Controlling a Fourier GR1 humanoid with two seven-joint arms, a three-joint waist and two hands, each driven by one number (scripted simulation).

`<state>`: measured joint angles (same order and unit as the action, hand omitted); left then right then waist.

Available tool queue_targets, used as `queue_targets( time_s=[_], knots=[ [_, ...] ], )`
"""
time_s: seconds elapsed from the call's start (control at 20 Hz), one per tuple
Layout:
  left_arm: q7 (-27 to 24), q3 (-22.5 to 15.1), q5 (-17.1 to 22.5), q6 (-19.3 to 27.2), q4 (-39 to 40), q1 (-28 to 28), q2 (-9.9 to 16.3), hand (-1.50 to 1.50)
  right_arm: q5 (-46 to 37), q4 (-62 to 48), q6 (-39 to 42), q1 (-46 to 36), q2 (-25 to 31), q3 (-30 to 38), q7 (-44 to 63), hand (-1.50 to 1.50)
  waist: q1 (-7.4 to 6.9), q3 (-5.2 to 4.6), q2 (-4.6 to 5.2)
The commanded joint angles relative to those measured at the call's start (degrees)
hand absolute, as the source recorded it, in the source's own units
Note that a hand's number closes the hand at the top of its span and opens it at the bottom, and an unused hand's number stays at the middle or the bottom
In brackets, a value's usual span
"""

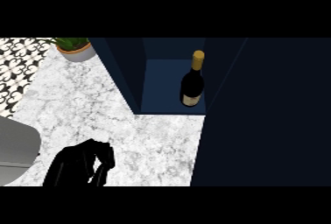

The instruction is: Pick up the wine, place it into the cabinet and close the cabinet

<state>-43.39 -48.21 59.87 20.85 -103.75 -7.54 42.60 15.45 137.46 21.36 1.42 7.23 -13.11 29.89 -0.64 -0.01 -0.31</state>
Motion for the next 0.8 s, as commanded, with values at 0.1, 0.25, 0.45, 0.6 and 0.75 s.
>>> queue_targets(
  time_s=[0.1, 0.25, 0.45, 0.6, 0.75],
  knots=[
    [-3.94, 4.49, 0.96, -5.36, -5.34, 11.12, 9.24, 1.50, -1.04, 6.11, -3.07, -0.33, -3.84, -12.32, 5.58, 1.50, -0.64, -0.08, -0.13],
    [-4.17, 9.81, 4.47, -8.85, -6.36, 13.89, 13.33, -1.50, 0.68, 9.00, -5.41, -3.65, -4.28, -16.03, 11.85, 1.50, -0.49, -0.10, -0.11],
    [-5.23, 14.36, 8.00, -11.67, -7.70, 17.96, 15.84, -1.50, -8.17, 4.28, -12.76, -8.73, -7.14, -29.46, 12.29, 1.50, -0.44, -0.13, -0.28],
    [-8.89, 16.37, 9.24, -18.19, -5.32, 23.61, 18.09, -1.50, -10.06, 0.72, -13.63, -11.15, -7.16, -34.04, 13.25, 1.50, -1.26, -0.18, -0.48],
    [-7.99, 20.41, 11.69, -19.96, -0.90, 22.61, 19.19, -1.50, -12.14, -1.78, -22.80, -17.49, -7.15, -38.82, 13.78, 1.50, -1.07, -0.32, -0.40]
  ],
)
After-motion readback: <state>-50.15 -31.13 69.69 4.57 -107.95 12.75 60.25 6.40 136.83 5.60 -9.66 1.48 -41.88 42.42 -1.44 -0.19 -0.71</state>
